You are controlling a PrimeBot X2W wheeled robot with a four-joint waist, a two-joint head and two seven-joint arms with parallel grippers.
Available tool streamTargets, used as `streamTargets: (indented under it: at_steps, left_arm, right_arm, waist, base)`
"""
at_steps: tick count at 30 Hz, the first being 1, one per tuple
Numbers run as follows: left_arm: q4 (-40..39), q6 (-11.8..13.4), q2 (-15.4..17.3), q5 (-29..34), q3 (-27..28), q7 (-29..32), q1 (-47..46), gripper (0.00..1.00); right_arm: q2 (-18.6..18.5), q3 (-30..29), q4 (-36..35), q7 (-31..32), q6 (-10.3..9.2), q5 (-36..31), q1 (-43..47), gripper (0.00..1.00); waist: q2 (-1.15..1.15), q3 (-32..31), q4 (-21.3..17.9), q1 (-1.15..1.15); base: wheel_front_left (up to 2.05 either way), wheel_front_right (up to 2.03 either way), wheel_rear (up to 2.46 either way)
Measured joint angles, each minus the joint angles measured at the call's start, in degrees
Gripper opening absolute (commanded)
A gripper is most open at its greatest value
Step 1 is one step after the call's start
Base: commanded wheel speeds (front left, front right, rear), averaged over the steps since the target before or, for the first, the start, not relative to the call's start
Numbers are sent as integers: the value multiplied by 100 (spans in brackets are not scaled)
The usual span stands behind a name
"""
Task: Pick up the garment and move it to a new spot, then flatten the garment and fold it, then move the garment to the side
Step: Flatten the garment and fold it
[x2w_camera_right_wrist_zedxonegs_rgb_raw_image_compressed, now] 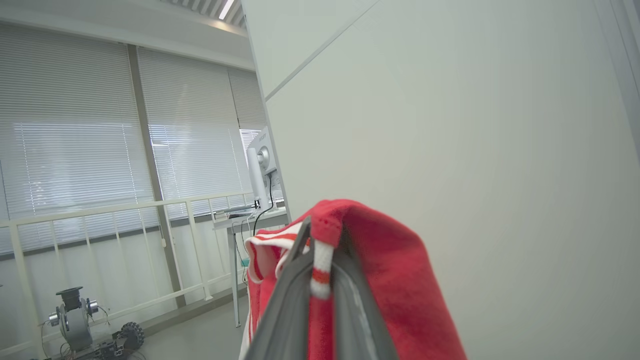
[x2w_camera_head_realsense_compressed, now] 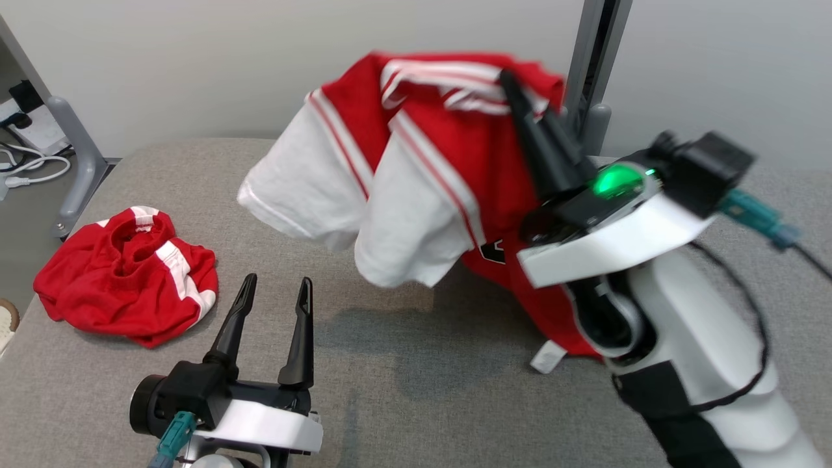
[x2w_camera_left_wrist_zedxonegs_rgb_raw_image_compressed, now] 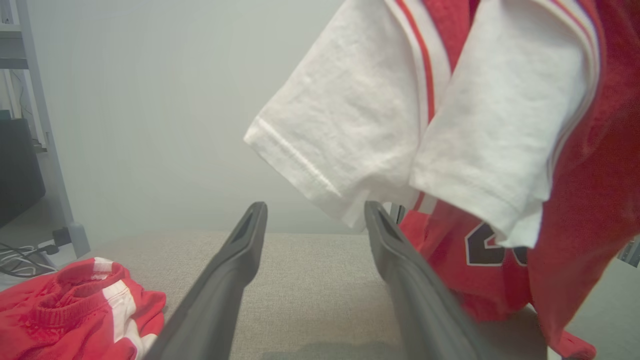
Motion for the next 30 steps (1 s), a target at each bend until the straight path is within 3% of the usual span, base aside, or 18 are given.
streamTargets:
  at_steps: [7,12,20,21,22,23,30]
  left_arm:
    - [-22,24,0,-7,-1,0,16,100]
    - [-27,-2,-1,0,-53,0,12,100]
    - [34,-73,-1,98,-38,0,-25,100]
    - [38,-77,-1,98,-40,0,-44,100]
    - [46,-77,1,102,-35,0,-67,100]
    - [51,-78,2,112,-42,0,-90,100]
    - [55,-85,-1,115,-51,0,-137,100]
  right_arm:
    - [-250,-1067,250,-2,-1,580,103,0]
    - [-713,-2319,1475,-14,-3,747,736,0]
    - [-1143,-3421,2887,-29,-4,511,1144,0]
    - [-1156,-3528,3048,-33,-4,449,1162,8]
    - [-1158,-3639,3232,-42,-4,404,1174,49]
    - [-1156,-3712,3366,-43,-5,331,1193,100]
    - [-899,-3810,3349,-44,-5,-2,1112,100]
  waist:
    - [0,11,-31,0]
    - [0,137,-37,0]
    - [0,303,-112,0]
    - [0,319,-132,0]
    - [0,332,-155,0]
    - [0,343,-180,0]
    - [0,372,-410,0]
  base:
    - [0,0,0]
    - [0,0,0]
    - [0,0,0]
    - [0,0,0]
    - [0,0,0]
    - [0,0,0]
    - [0,0,0]
